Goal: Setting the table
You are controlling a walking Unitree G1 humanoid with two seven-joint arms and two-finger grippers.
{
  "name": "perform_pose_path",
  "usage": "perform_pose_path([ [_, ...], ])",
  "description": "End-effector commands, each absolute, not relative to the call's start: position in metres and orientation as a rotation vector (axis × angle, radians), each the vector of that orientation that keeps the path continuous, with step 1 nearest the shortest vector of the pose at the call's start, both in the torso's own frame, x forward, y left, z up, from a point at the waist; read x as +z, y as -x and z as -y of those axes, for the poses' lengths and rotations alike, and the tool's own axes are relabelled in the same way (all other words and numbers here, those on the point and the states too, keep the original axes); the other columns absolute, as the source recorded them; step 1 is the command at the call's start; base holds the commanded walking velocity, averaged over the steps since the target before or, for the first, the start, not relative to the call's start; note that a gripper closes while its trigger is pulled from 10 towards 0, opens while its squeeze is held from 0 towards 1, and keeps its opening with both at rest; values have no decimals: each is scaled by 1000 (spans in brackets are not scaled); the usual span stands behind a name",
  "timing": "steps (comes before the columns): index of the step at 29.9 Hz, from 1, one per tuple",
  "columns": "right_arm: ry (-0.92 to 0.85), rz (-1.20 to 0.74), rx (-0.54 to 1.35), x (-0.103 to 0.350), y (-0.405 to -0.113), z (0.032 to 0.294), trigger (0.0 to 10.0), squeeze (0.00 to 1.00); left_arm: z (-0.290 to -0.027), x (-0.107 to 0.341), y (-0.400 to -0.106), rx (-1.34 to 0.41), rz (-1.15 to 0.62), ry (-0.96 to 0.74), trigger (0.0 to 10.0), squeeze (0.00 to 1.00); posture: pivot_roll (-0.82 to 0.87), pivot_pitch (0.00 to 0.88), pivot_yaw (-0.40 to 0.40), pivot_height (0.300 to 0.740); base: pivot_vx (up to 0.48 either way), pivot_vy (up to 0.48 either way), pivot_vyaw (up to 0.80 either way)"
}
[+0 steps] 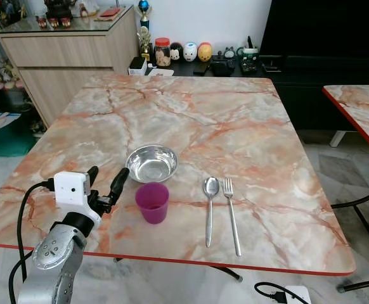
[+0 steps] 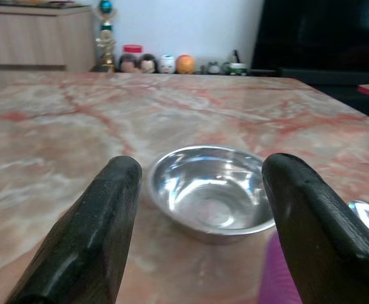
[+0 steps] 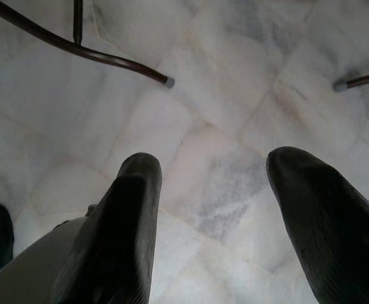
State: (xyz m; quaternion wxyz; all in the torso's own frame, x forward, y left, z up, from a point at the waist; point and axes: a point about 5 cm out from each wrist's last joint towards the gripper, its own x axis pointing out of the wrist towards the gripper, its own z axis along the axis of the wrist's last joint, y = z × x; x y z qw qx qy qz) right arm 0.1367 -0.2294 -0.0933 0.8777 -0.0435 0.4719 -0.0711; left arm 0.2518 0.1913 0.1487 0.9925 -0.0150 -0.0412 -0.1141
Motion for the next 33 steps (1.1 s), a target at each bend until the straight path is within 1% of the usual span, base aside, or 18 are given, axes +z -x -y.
perform_pose_path([
  [1, 79, -995, -157, -94, -135, 230, 10000, 0, -189, 152, -252, -249, 88, 28, 10000, 0, 21, 0, 9, 740, 0, 0, 0],
  [6, 77, -996, -145, -94, -135, 229, 10000, 0, -192, 155, -253, -256, 69, 46, 10000, 0, 17, 0, 11, 740, 0, 0, -608],
  [14, 80, -1002, -137, -94, -135, 230, 10000, 0, -194, 156, -254, -216, 81, 69, 10000, 0, 21, 0, 6, 740, 0, 0, -587],
  [22, 85, -1003, -131, -94, -136, 230, 10000, 0, -202, 159, -256, -127, 117, 103, 10000, 0, 23, 0, 1, 740, 0, 0, -580],
  [24, 78, -990, -134, -93, -137, 230, 10000, 0, -204, 161, -256, -115, 129, 111, 10000, 0, 23, 0, 1, 740, 0, 0, 0],
  [30, 78, -990, -145, -93, -136, 231, 10000, 0, -206, 164, -257, -95, 148, 108, 10000, 0, 23, 0, 0, 740, 0, 288, 0],
  [33, 72, -994, -148, -93, -136, 231, 10000, 0, -206, 165, -257, -94, 153, 100, 10000, 0, 24, 0, -1, 740, 0, 0, 0],
])
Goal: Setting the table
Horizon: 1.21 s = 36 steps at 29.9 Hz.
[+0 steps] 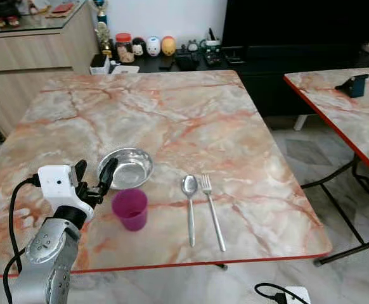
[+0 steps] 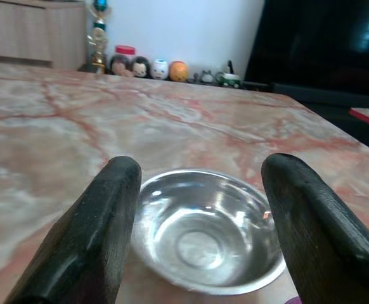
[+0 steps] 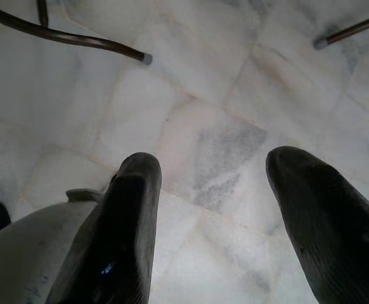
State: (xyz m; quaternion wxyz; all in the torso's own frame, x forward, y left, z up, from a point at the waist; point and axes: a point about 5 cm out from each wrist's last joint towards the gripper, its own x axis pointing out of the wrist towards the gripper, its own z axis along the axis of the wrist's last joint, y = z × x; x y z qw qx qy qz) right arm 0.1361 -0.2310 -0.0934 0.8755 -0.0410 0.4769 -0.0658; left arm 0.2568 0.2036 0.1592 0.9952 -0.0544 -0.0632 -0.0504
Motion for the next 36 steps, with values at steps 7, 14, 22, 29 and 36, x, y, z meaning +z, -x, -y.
perform_pose_path([
  [7, 76, -996, -138, -94, -136, 230, 10000, 0, -203, 163, -258, -94, 145, 118, 10000, 0, 26, 0, 0, 740, 0, 141, -631],
  [14, 78, -996, -137, -94, -136, 230, 10000, 0, -201, 164, -258, -102, 157, 93, 10000, 0, 24, 0, 2, 740, 0, 206, -513],
  [22, 79, -990, -140, -94, -136, 230, 10000, 0, -201, 165, -259, -108, 158, 85, 10000, 0, 26, 0, 4, 740, 0, 0, -220],
  [29, 76, -984, -140, -93, -137, 229, 10000, 0, -199, 167, -259, -118, 162, 79, 10000, 0, 27, 0, 6, 740, 0, 0, 0],
  [36, 77, -983, -139, -93, -137, 229, 10000, 0, -195, 169, -257, -136, 163, 76, 10000, 0, 29, 0, 5, 740, 0, 0, 0],
])
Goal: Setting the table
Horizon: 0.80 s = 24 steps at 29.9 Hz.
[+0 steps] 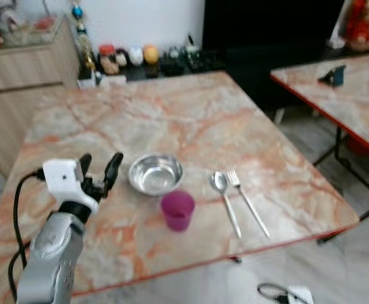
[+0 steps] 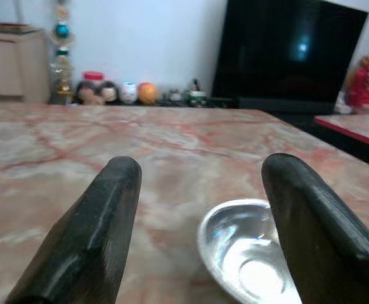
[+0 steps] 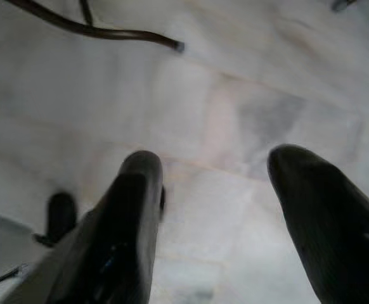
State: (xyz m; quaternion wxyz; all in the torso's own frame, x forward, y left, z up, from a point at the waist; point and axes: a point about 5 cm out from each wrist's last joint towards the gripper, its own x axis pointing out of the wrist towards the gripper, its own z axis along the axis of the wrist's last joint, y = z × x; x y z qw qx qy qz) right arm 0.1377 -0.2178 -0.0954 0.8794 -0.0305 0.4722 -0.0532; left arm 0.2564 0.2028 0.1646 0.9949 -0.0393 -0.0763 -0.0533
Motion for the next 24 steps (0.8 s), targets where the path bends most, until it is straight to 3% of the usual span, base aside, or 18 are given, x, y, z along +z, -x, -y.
perform_pose_path([
  [1, 76, -983, -139, -93, -137, 228, 10000, 0, -195, 168, -257, -138, 163, 78, 10000, 0, 28, 0, 8, 740, 0, 0, 0],
  [12, 75, -982, -142, -94, -136, 228, 10000, 0, -191, 168, -257, -155, 167, 56, 10000, 0, 25, 0, 12, 740, 0, 0, 0],
  [21, 76, -981, -145, -94, -135, 228, 10000, 0, -190, 169, -257, -168, 173, 44, 10000, 0, 24, 0, 15, 740, 0, -339, 0],
  [24, 75, -977, -149, -94, -135, 228, 10000, 0, -190, 170, -258, -163, 172, 51, 10000, 0, 25, 0, 14, 740, 0, 0, 0],
])
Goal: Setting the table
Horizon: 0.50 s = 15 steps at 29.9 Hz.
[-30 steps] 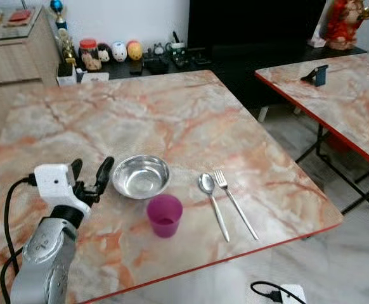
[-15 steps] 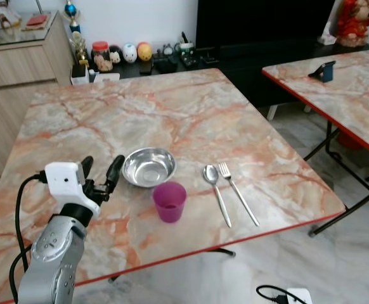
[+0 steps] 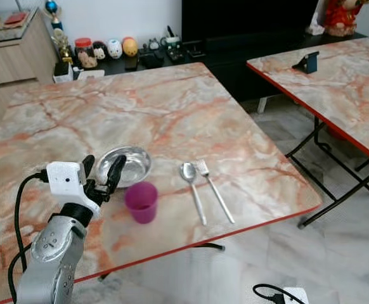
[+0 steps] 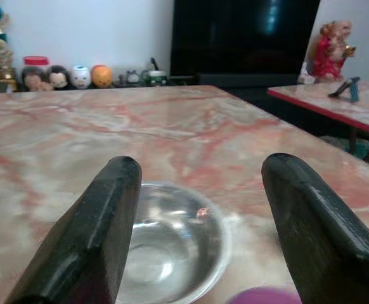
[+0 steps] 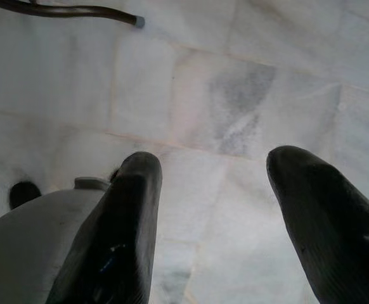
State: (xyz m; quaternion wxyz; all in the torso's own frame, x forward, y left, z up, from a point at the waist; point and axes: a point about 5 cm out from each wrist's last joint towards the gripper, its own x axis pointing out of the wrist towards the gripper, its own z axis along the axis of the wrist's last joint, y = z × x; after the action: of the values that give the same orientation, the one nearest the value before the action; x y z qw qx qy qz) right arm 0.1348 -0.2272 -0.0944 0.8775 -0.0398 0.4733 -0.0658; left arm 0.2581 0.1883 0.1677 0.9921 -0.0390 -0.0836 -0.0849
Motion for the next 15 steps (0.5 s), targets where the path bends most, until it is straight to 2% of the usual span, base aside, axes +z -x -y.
perform_pose_path([
  [1, 75, -977, -149, -94, -135, 228, 10000, 0, -191, 170, -258, -162, 172, 51, 10000, 0, 25, 0, 14, 740, 0, 0, 0],
  [12, 75, -982, -144, -94, -136, 229, 10000, 0, -200, 169, -257, -132, 146, 81, 10000, 0, 32, 0, 9, 740, 0, 0, 0],
  [15, 75, -983, -141, -94, -136, 228, 10000, 0, -203, 166, -255, -179, 80, 57, 10000, 0, 32, 0, 10, 740, 0, 0, 0],
])
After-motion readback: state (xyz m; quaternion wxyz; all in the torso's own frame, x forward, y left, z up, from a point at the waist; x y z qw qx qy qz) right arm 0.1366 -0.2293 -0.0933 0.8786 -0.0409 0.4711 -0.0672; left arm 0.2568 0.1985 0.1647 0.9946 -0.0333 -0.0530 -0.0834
